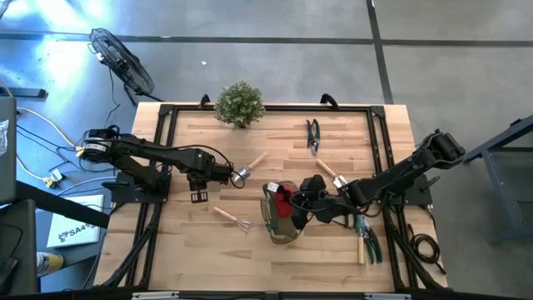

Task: Pick & Place Garden tools in Gardening bag
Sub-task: Put the red gloves into the green bag, then put the middle green scissors into the green bag

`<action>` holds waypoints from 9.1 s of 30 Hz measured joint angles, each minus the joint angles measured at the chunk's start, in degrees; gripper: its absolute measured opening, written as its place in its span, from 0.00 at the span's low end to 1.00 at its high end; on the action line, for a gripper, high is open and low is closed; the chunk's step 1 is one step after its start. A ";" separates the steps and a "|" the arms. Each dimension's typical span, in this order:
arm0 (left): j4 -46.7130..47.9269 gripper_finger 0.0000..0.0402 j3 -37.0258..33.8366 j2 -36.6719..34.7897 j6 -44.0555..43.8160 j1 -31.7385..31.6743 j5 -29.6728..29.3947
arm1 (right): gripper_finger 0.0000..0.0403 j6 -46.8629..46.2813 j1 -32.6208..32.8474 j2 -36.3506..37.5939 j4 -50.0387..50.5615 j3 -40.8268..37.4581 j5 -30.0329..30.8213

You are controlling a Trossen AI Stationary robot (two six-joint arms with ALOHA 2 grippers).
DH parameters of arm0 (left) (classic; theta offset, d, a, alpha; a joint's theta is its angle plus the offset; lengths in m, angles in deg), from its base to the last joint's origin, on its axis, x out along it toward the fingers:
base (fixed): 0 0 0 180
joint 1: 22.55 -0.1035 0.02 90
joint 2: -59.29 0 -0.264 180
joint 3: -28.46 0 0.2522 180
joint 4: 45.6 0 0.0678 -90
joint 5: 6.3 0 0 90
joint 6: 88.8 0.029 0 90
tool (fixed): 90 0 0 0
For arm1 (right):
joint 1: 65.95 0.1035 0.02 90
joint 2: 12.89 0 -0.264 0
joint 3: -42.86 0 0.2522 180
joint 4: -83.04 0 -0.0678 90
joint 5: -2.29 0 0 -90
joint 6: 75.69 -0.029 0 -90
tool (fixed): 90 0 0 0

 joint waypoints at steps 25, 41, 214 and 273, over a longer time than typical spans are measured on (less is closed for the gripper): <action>-1.16 0.25 0.04 0.00 0.00 0.01 0.00 | 0.51 0.00 0.00 -0.02 -1.59 0.00 0.09; -1.16 0.25 0.04 0.02 -0.02 0.01 -0.01 | 0.55 10.35 0.31 1.20 -7.83 0.00 -0.04; -8.57 0.25 0.04 0.02 -0.21 0.01 0.39 | 0.55 -70.14 9.11 -9.35 51.19 -0.02 -29.92; -9.84 0.25 0.04 0.02 -0.06 0.02 0.39 | 0.08 -57.96 11.93 -9.40 42.14 -5.03 -22.74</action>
